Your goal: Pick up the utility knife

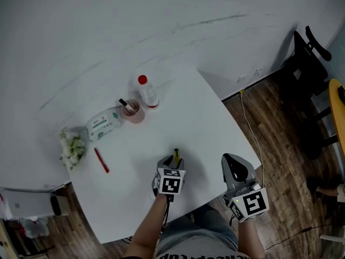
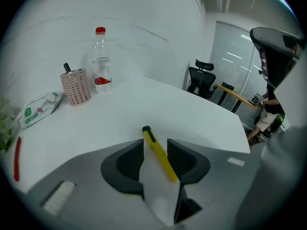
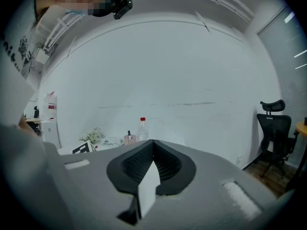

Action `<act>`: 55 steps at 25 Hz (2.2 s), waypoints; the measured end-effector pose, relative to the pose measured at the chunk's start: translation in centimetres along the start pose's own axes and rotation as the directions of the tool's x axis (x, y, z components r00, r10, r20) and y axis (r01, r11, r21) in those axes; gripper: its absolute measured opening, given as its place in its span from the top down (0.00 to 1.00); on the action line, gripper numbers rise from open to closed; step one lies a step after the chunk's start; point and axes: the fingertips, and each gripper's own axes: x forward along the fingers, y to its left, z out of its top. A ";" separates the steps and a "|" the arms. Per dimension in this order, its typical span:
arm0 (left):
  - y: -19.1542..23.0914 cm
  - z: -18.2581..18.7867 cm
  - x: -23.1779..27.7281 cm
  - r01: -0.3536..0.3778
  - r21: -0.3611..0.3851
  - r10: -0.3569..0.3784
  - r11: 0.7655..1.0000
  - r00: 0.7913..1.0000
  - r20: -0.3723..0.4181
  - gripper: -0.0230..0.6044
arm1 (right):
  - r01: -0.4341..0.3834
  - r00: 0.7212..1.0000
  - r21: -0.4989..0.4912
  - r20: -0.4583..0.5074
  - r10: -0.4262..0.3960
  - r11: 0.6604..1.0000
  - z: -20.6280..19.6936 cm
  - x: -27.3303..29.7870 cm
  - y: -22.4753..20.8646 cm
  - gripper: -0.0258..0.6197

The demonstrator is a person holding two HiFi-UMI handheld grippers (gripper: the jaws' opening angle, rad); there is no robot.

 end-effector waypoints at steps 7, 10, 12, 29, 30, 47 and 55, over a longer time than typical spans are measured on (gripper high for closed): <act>-0.1 -0.3 0.5 -0.039 0.025 0.040 0.999 0.999 -0.027 0.74 | -0.010 1.000 0.004 -0.003 0.010 1.000 -0.2 0.2 -1.0 0.96; -0.2 -0.2 0.6 -0.046 0.008 0.047 0.999 0.999 -0.024 0.81 | -0.020 1.000 0.001 -0.004 0.020 1.000 -0.2 0.3 -1.0 0.96; -0.2 -0.2 0.6 -0.044 -0.006 0.044 0.999 0.999 -0.020 0.83 | -0.026 1.000 0.000 -0.003 0.026 1.000 -0.2 0.4 -1.0 0.96; 1.9 3.8 -6.8 -0.047 -0.107 0.072 0.993 0.967 0.243 0.84 | -0.135 0.991 -0.003 0.018 0.135 0.991 0.8 2.6 2.1 0.96; 2.0 4.1 -7.5 -0.048 -0.112 0.076 0.993 0.962 0.263 0.84 | -0.140 0.990 -0.005 0.019 0.140 0.990 0.9 2.7 2.4 0.96; 2.7 7.8 -16.1 -0.027 -0.095 0.070 0.995 0.870 0.488 0.84 | -0.166 0.985 -0.033 0.048 0.168 0.986 2.4 2.7 5.9 0.96; 3.3 8.4 -19.5 -0.053 -0.072 0.085 0.996 0.823 0.562 0.84 | -0.164 0.984 -0.047 0.066 0.167 0.985 3.2 2.4 7.3 0.96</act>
